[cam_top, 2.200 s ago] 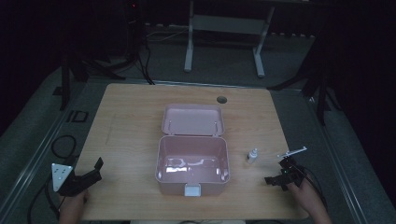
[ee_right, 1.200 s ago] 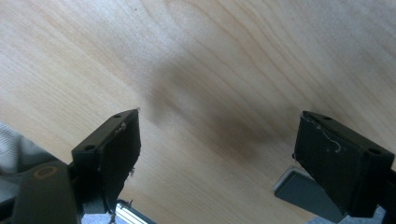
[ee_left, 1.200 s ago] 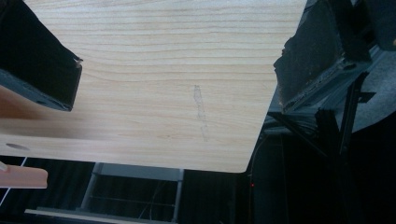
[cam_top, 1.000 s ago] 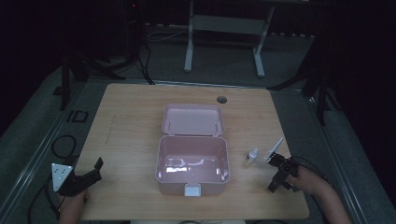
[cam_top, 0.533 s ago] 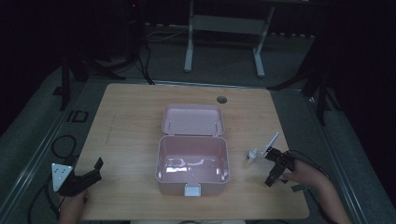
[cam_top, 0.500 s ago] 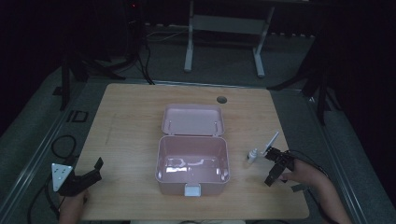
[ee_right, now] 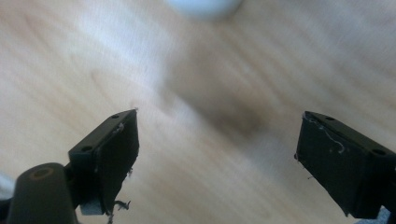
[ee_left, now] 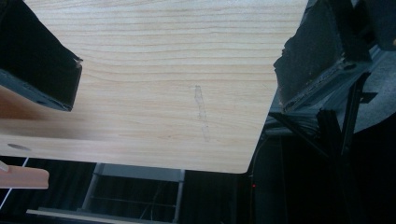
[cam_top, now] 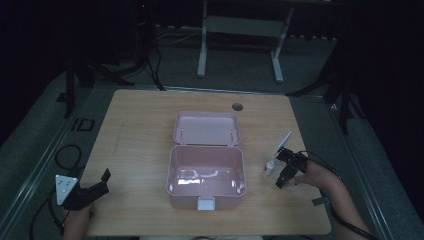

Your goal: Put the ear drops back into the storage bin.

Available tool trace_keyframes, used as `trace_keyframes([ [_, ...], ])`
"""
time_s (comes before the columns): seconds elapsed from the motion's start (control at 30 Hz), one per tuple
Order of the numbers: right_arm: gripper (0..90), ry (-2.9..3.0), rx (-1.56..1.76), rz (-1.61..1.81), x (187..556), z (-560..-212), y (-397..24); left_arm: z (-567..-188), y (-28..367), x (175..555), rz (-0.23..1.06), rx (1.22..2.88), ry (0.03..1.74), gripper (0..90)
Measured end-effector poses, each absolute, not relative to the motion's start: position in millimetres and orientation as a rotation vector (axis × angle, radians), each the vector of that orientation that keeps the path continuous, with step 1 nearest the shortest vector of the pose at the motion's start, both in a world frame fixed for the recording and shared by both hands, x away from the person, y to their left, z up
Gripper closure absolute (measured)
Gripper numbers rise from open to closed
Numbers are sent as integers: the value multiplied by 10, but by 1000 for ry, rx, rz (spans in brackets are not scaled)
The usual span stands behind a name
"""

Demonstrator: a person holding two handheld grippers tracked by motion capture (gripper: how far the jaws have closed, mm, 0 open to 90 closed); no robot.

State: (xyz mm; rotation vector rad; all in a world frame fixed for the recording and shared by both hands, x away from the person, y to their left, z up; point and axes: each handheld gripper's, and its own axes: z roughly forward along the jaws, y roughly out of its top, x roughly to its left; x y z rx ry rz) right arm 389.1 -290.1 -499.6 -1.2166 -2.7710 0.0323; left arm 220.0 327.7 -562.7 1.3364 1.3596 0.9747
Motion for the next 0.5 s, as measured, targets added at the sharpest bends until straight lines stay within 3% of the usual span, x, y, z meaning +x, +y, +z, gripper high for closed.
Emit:
trace_keyframes([
  [0.5,141,-2783,-1212,50,4143,-4990,-2623,-5627,3275,2199,974,1340,1356,5],
])
